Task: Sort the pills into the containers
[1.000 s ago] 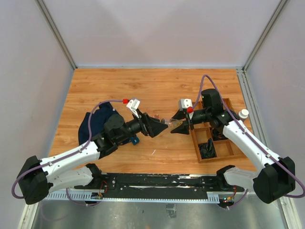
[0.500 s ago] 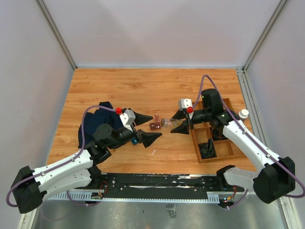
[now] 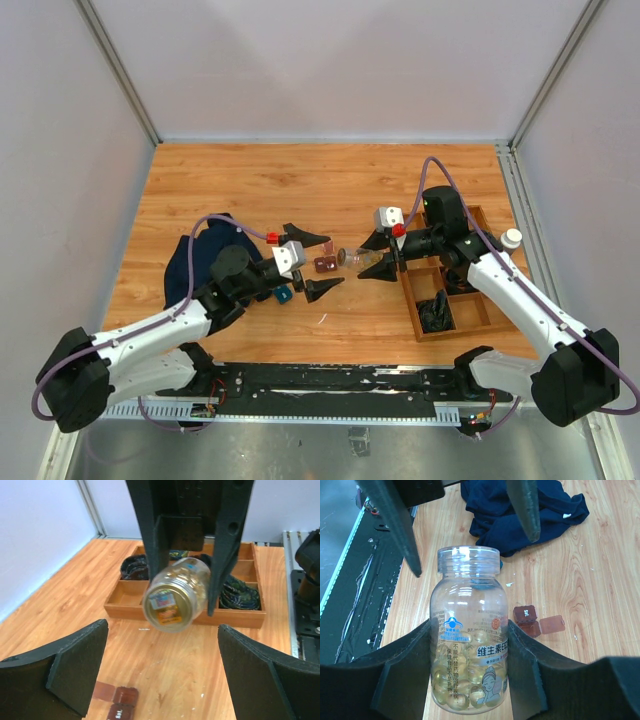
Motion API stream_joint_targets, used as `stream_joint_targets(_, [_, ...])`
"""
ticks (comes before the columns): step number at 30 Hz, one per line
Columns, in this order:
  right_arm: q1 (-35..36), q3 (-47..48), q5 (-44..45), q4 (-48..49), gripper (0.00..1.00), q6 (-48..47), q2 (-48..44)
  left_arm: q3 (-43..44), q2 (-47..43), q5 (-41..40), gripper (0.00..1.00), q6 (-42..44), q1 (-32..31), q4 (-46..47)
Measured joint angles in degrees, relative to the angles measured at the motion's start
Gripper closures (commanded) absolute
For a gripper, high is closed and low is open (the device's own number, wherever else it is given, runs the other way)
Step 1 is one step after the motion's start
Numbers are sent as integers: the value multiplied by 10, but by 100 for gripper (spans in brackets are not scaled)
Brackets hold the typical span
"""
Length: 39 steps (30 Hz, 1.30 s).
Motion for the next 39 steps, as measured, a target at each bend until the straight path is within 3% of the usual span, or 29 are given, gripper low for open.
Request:
stream_joint_targets(5, [0,0,0,0,99,0,0,25,21,41,28,-4,18,1])
stream_joint_targets(20, [0,0,0,0,99,-2,0,54,57,71,57,-24,18,2])
stream_joint_targets(22, [-3,0,0,0,99,-2,0,55,59,71,68,-29,18,2])
stream_joint_targets(24, [-3,0,0,0,99,-2,0,55,60,71,86,-32,18,2])
stream_joint_targets(26, [-4,0,0,0,99,-2,0,57,62,71,98,-38,19,2])
stream_joint_targets(33, [-9,0,0,-3,99,0,0,76,75,64,100,-102,21,-8])
stream_joint_targets(39, [-15,0,9,-4,99,1,0,98,76,-54,100,-300,-1,-64])
